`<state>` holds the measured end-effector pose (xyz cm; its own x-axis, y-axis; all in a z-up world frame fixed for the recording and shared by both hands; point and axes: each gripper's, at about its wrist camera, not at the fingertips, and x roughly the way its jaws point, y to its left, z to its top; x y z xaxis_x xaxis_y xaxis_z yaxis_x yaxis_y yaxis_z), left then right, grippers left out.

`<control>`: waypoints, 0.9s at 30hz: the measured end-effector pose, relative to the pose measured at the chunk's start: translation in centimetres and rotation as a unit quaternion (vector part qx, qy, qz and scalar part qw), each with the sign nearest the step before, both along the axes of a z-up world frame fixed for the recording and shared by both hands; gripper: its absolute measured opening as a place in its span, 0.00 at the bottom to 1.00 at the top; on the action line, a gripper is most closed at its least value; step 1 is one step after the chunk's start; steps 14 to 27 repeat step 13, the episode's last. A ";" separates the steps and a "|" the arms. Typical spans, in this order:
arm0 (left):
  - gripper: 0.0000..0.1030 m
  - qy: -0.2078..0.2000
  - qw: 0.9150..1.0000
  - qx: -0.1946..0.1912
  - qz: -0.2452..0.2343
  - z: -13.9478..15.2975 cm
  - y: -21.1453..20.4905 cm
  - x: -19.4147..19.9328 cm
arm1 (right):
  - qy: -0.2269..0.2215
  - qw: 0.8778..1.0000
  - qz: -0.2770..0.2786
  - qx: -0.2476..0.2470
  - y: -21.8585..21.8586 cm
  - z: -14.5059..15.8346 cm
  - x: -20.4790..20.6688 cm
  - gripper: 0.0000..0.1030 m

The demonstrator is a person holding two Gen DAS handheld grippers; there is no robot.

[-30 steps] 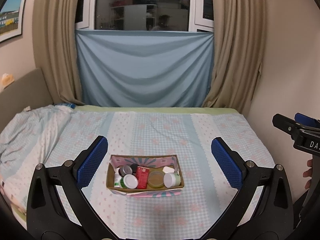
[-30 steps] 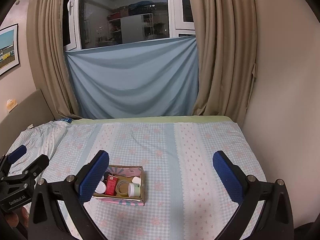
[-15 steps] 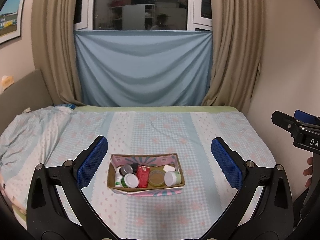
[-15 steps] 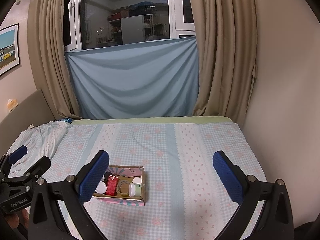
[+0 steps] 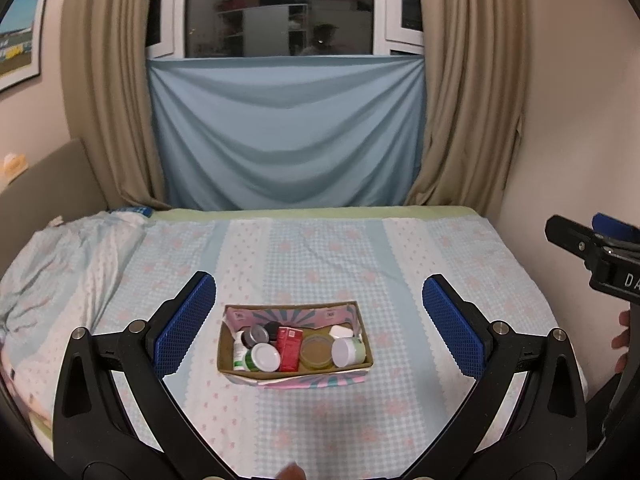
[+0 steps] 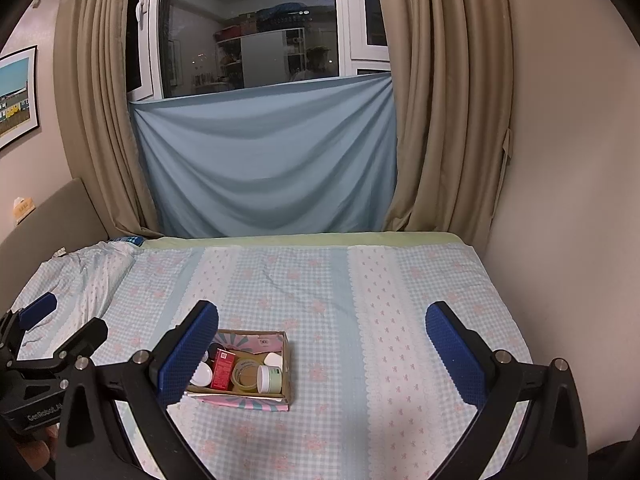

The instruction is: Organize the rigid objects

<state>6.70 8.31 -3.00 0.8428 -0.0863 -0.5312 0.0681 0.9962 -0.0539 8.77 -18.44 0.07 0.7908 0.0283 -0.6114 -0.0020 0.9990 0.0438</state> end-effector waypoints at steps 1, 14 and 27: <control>1.00 -0.001 1.000 -0.008 0.002 0.0 0.2 0.0 | 0.000 1.000 0.000 0.000 0.0 0.0 0.0 1.00; 1.00 -0.017 0.999 -0.031 0.001 -0.4 1.8 0.0 | 0.006 1.000 -0.008 -0.004 0.3 -0.4 0.4 1.00; 1.00 -0.017 0.999 -0.031 0.001 -0.4 1.8 0.0 | 0.006 1.000 -0.008 -0.004 0.3 -0.4 0.4 1.00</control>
